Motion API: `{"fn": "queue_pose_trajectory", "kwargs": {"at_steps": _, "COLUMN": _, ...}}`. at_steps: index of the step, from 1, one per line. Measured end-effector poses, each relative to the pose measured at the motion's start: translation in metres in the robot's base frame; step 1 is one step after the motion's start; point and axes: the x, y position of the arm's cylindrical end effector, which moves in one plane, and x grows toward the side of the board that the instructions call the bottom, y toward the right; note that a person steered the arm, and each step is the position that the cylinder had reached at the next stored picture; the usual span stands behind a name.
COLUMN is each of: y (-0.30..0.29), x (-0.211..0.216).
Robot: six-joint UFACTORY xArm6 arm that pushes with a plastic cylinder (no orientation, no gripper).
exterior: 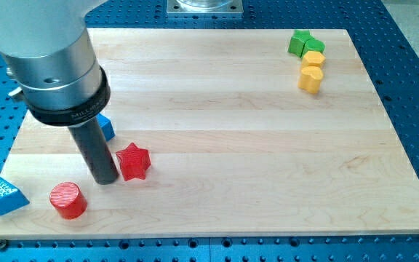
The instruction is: Slightly push the red circle towards top
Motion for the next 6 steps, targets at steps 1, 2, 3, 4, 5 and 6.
{"fn": "queue_pose_trajectory", "kwargs": {"at_steps": 1, "y": 0.039, "x": 0.006}}
{"fn": "queue_pose_trajectory", "kwargs": {"at_steps": 2, "y": 0.048, "x": 0.054}}
{"fn": "queue_pose_trajectory", "kwargs": {"at_steps": 3, "y": 0.041, "x": 0.076}}
{"fn": "queue_pose_trajectory", "kwargs": {"at_steps": 4, "y": 0.017, "x": 0.076}}
{"fn": "queue_pose_trajectory", "kwargs": {"at_steps": 5, "y": -0.056, "x": 0.076}}
{"fn": "queue_pose_trajectory", "kwargs": {"at_steps": 6, "y": -0.094, "x": 0.076}}
